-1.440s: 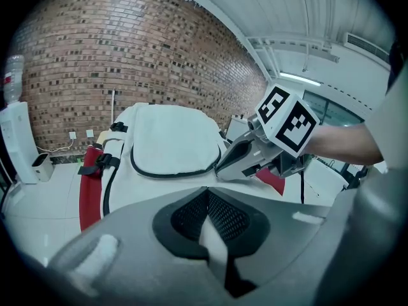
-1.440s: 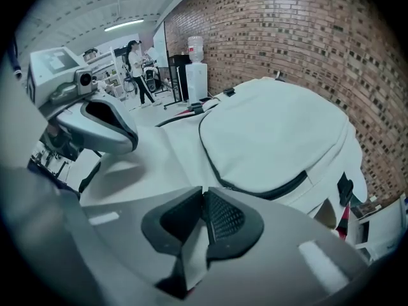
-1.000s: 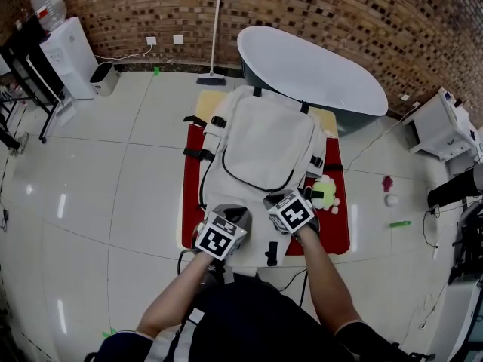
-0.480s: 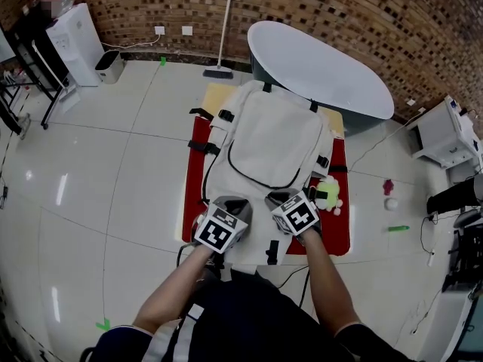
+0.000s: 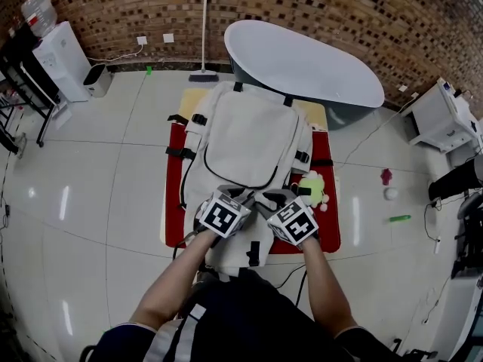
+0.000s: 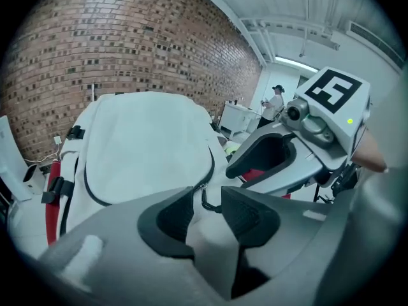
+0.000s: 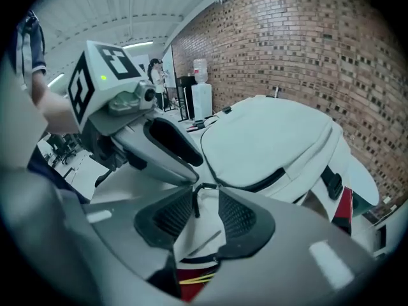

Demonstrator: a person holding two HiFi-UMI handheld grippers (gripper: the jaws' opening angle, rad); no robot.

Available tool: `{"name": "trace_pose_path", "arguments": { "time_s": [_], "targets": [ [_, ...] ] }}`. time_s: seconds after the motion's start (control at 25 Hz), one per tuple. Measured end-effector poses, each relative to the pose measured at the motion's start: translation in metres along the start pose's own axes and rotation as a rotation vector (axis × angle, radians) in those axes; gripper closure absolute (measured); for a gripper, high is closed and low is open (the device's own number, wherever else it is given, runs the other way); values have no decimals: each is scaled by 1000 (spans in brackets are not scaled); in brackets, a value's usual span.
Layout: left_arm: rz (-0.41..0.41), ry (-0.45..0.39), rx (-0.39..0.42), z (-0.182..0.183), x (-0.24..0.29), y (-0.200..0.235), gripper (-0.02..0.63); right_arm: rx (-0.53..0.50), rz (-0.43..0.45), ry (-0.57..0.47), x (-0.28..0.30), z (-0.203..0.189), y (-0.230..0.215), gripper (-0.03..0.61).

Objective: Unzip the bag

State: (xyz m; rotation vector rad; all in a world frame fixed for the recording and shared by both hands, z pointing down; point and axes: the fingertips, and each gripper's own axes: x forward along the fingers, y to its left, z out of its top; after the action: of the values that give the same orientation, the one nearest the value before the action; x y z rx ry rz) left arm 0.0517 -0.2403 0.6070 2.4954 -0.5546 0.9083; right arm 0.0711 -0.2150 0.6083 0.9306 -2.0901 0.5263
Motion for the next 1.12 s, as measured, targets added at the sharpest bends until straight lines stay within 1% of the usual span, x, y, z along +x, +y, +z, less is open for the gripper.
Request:
{"name": "trace_pose_path", "arguments": {
  "time_s": [0.12,0.28,0.36,0.48,0.6,0.64,0.68,0.76,0.88,1.04,1.12],
  "targets": [
    [19,49,6,1,16,2,469,4,10,-31,-8,-5,-5,453],
    [72,140,15,-10,31,10,469,-4,25,-71,-16,-10,-13,465],
    [77,171,15,-13,41,9,469,-13,30,-90,-18,-11,-18,468],
    [80,266,29,-23,49,8,469,-27,53,-115,-16,-8,-22,469],
    [77,310,57,-24,53,12,482,-39,77,-136,-12,-3,-22,471],
    [67,325,52,-27,53,11,499,-42,82,-142,-11,-2,-23,472],
    [58,337,47,-31,53,10,580,-44,86,-145,-9,0,-23,474],
    [57,336,54,-34,53,10,586,-48,88,-146,-6,1,-22,476],
    [49,312,66,-35,49,9,591,-58,74,-134,-4,-1,-22,479],
    [42,271,117,-29,39,6,594,-78,54,-148,-8,12,-19,477],
    [32,258,139,-28,35,5,594,-105,32,-152,-7,19,-16,462]
  ]
}}
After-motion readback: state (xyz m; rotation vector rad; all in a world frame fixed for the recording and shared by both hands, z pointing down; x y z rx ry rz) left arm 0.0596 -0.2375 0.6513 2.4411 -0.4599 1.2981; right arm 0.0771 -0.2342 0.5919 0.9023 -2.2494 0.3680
